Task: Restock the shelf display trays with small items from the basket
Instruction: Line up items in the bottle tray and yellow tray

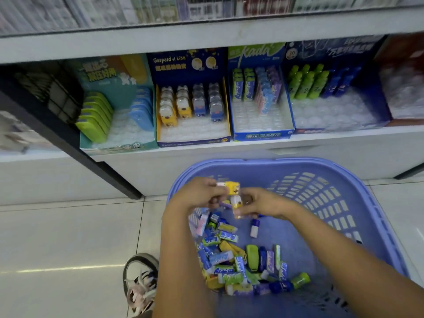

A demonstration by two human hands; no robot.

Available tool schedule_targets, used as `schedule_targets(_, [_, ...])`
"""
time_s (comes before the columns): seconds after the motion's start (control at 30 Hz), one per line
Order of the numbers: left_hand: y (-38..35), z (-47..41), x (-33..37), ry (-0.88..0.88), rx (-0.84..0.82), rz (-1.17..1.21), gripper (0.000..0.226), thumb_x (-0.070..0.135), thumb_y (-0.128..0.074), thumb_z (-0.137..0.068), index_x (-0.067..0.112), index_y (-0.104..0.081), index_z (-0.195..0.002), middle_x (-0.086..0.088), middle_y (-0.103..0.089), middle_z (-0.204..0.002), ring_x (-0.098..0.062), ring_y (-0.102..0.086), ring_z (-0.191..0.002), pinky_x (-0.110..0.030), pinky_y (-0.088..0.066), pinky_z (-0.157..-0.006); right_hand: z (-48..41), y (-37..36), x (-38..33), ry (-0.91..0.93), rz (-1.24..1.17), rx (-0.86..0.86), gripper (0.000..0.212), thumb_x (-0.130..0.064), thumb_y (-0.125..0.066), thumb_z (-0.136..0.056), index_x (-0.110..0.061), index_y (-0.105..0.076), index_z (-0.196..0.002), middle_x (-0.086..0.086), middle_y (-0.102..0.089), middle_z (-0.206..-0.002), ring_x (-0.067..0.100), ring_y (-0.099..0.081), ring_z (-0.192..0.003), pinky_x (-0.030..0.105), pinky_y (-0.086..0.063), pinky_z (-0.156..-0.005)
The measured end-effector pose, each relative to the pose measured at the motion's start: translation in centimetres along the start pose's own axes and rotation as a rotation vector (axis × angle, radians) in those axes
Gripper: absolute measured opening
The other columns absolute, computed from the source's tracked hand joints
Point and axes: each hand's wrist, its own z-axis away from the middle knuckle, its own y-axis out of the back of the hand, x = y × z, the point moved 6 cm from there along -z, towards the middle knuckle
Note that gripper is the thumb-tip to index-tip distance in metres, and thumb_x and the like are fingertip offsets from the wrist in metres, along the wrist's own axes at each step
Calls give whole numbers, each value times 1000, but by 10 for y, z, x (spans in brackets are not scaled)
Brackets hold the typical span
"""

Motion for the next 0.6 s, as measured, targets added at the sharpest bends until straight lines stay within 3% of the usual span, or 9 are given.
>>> schedule_targets(0.13, [26,30,35,-240,73,223,12,16,-71,-82,8,-69,-91,1,-63,-76,-4,-55,-65,-17,-47,-62,29,17,-84,226,-129,57,15,-9,-69,-80,-16,-68,-94,-5,-69,-71,5,-59,-60,16,-48,-56])
schedule_targets(0.27, [62,56,53,-423,226,542,13,8,-66,-84,6,-54,-86,-8,-61,-81,-18,-69,-78,-24,-57,-71,47,40,-160,453,-82,331,13,-13,-69,-82,-18,-66,-93,1,-69,-76,9,-64,-63,20,-53,-63])
schedule_targets(0.4, [86,70,47,-478,345,624,26,5,-61,-88,-8,-57,-111,-17,-69,-94,-22,-72,-85,-25,-57,-74,38,49,-220,642,212,664,19,-18,-68,-84,-22,-59,-100,5,-65,-88,18,-65,-73,27,-54,-68])
schedule_targets(0.5, [94,73,37,-455,412,626,10,8,-61,-90,3,-57,-97,-15,-69,-94,-20,-71,-80,-24,-58,-72,11,40,-246,675,490,724,21,-16,-63,-87,-14,-65,-108,6,-65,-98,16,-60,-80,22,-46,-73])
schedule_targets(0.6, [100,72,31,-454,464,595,11,13,-63,-88,9,-62,-99,-7,-71,-89,-13,-69,-75,-20,-56,-67,-16,32,-250,611,685,728,23,-15,-60,-89,-7,-63,-110,13,-63,-104,24,-59,-92,30,-45,-80])
